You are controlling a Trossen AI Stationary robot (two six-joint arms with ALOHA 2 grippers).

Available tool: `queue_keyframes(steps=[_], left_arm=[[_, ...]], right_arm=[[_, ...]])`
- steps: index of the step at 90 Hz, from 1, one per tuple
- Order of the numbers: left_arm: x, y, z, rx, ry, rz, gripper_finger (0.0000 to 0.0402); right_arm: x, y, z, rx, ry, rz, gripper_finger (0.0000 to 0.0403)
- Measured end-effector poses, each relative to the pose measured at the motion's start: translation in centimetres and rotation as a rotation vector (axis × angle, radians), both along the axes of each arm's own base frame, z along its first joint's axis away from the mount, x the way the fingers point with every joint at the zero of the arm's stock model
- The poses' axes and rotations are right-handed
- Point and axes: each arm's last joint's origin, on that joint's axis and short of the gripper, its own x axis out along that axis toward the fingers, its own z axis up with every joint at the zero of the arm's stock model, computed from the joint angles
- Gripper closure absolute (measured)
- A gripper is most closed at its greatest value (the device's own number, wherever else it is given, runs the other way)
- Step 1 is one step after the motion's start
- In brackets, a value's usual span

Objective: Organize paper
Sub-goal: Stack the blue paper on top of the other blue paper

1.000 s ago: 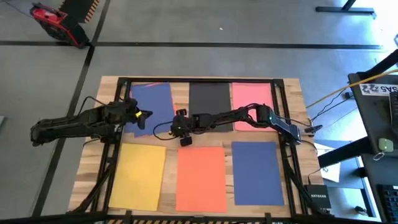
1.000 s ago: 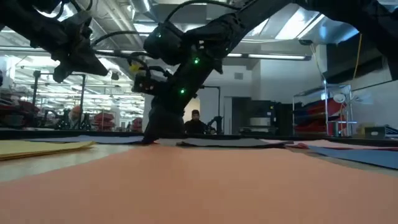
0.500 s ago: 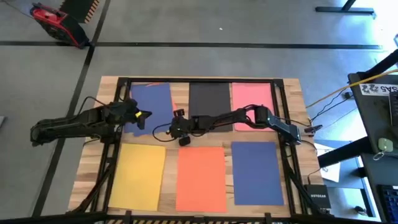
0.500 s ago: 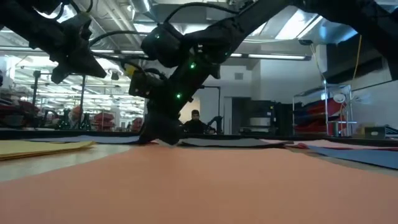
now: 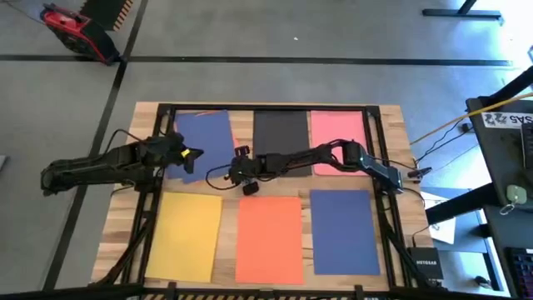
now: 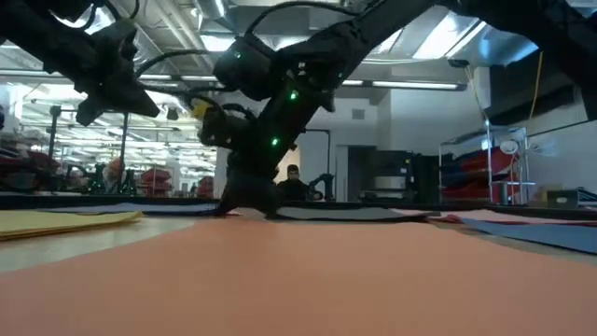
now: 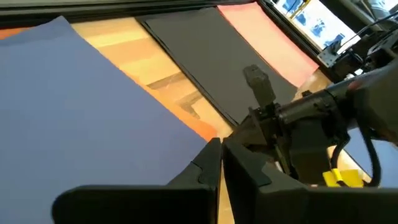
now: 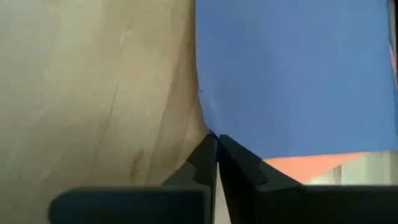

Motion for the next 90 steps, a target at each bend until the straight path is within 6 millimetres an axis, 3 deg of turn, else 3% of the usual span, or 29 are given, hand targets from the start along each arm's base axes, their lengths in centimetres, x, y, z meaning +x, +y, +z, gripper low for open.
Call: queue_keyframes(steps=[22,38,50,64,90], left_arm=[[0.4,0.1,0.8,0.019,-0.088,0.0,0.0402],[0.7,0.2,1.6,0.053,-0.174,-0.006,0.0402],[0.7,0.2,1.7,0.059,-0.185,-0.011,0.0402],[0.7,0.1,1.8,0.054,-0.187,-0.024,0.0402],[0.7,0.1,1.7,0.054,-0.187,-0.025,0.0402]], right_arm=[[-2.4,0.2,6.4,0.073,0.086,-0.025,0.0402],[-4.7,0.5,11.9,0.232,0.154,-0.116,0.0403],[-6.7,1.4,14.7,0.405,0.255,-0.207,0.0403],[-9.1,3.5,16.8,0.536,0.374,-0.301,0.0403],[-12.4,9.2,18.4,0.623,0.541,-0.382,0.0403]])
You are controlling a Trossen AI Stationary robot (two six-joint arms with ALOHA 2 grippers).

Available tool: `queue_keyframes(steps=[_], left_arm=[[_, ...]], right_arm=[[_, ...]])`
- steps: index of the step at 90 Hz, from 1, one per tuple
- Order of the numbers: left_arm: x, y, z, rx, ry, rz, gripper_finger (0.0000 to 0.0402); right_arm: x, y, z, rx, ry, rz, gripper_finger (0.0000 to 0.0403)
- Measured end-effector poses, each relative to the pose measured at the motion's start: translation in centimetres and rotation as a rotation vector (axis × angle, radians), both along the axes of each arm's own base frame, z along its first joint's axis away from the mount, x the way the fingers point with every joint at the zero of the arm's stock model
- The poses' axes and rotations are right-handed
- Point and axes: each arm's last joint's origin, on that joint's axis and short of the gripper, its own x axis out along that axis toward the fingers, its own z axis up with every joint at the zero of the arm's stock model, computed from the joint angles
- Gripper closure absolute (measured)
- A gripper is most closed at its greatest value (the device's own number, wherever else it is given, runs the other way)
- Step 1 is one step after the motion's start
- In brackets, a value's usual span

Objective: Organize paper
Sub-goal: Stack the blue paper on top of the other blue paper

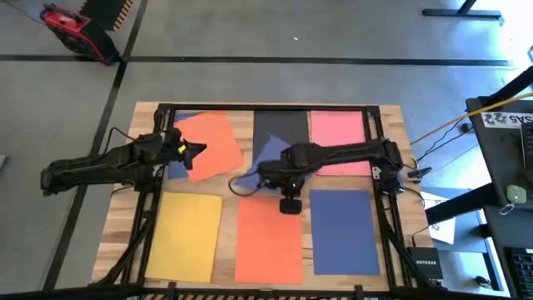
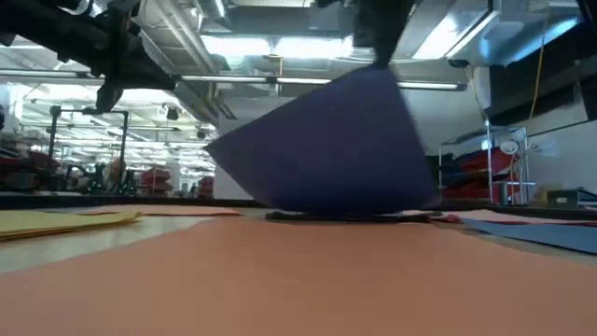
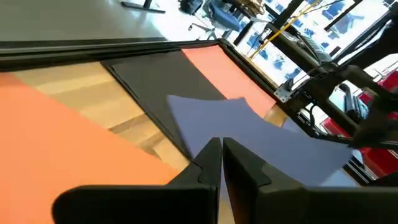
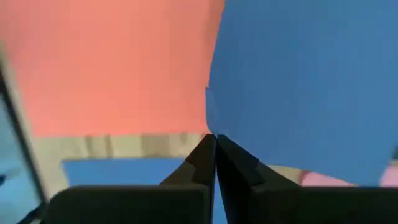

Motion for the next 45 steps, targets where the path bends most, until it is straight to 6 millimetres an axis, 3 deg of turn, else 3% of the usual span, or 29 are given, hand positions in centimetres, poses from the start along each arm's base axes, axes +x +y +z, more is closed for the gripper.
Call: queue_keyframes(steps=[45], left_arm=[[0.0,0.0,0.0,-0.001,0.005,0.0,0.0402]], right_arm=[[-5.1,10.4,1.1,0.033,0.148,-0.128,0.0403]])
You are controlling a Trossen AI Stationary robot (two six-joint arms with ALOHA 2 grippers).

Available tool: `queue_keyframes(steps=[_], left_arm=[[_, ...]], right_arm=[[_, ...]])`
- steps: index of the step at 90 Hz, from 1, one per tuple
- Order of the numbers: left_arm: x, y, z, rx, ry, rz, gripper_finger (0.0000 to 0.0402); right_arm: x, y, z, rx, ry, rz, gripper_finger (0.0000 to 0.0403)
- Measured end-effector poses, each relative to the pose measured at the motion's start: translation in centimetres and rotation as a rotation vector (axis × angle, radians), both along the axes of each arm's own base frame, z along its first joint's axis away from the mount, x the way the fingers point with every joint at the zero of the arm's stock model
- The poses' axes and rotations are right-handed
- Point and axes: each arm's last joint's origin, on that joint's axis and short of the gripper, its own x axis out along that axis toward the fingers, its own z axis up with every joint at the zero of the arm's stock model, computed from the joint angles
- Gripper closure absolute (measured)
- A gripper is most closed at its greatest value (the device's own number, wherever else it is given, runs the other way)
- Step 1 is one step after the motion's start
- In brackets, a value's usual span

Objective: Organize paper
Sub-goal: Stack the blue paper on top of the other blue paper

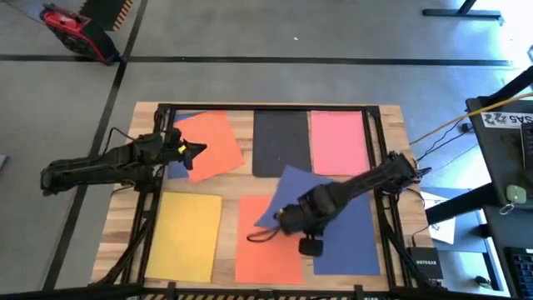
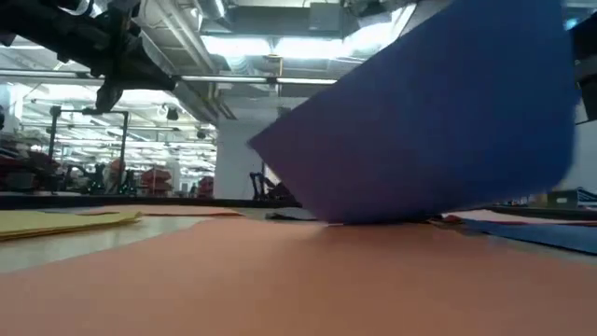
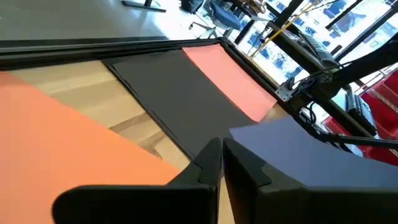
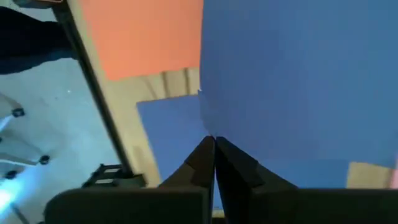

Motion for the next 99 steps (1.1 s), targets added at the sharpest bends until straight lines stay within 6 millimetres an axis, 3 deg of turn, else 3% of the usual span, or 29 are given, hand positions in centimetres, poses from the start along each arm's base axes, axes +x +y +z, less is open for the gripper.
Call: queue_keyframes(steps=[27,42,88,99], left_arm=[[0.0,0.0,0.0,-0.009,-0.002,-0.016,0.0402],[0.0,-0.1,0.0,-0.007,0.0,-0.018,0.0402],[0.0,-0.1,0.0,0.006,0.008,-0.023,0.0402],[0.0,0.0,-0.1,0.006,0.011,-0.023,0.0402]], right_arm=[[-3.0,4.7,0.0,0.008,0.096,-0.179,0.0403],[-4.7,6.8,-0.1,-0.013,0.109,-0.187,0.0403],[-10.9,12.4,-0.4,0.048,0.153,0.205,0.0403],[-12.3,13.2,-1.4,0.065,0.229,0.267,0.0403]])
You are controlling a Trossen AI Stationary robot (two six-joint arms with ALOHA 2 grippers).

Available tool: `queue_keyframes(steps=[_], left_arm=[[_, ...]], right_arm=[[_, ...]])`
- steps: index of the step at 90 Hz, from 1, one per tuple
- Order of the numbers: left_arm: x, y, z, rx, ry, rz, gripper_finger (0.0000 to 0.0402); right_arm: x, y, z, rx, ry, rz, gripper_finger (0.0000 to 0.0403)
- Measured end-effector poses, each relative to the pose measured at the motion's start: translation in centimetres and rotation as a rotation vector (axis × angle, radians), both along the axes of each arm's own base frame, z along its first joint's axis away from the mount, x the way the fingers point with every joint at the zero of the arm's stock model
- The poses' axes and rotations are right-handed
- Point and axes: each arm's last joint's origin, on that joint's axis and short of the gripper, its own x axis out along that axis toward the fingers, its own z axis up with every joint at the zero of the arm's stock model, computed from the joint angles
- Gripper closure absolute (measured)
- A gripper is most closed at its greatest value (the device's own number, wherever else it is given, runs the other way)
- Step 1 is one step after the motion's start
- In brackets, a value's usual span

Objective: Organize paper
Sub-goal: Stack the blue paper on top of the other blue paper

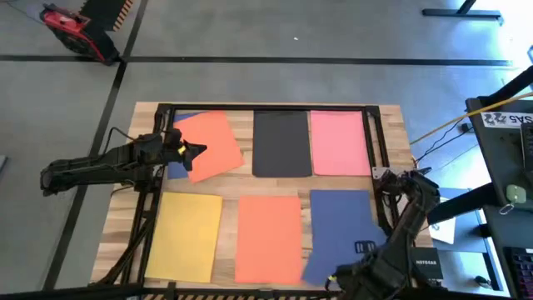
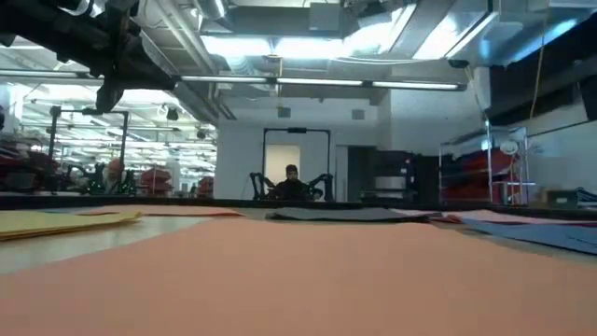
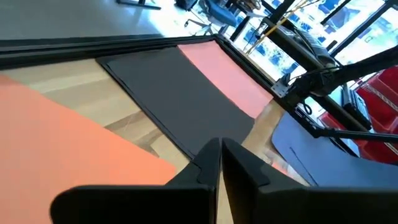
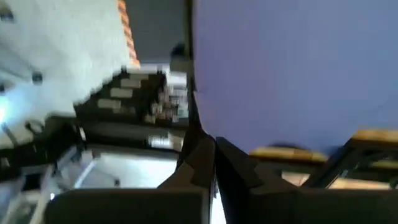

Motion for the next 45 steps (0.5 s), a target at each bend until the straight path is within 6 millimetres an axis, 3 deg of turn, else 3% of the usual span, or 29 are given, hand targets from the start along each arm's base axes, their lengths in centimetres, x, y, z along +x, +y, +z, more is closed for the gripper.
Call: queue_keyframes(steps=[20,45], left_arm=[[0.0,0.0,0.0,-0.001,0.0,0.001,0.0402],[0.0,0.0,0.0,-0.012,-0.005,0.005,0.0402]], right_arm=[[-2.2,0.4,-3.4,-0.052,0.114,0.124,0.0403],[-2.8,-1.2,-7.2,-0.201,0.169,0.154,0.0403]])
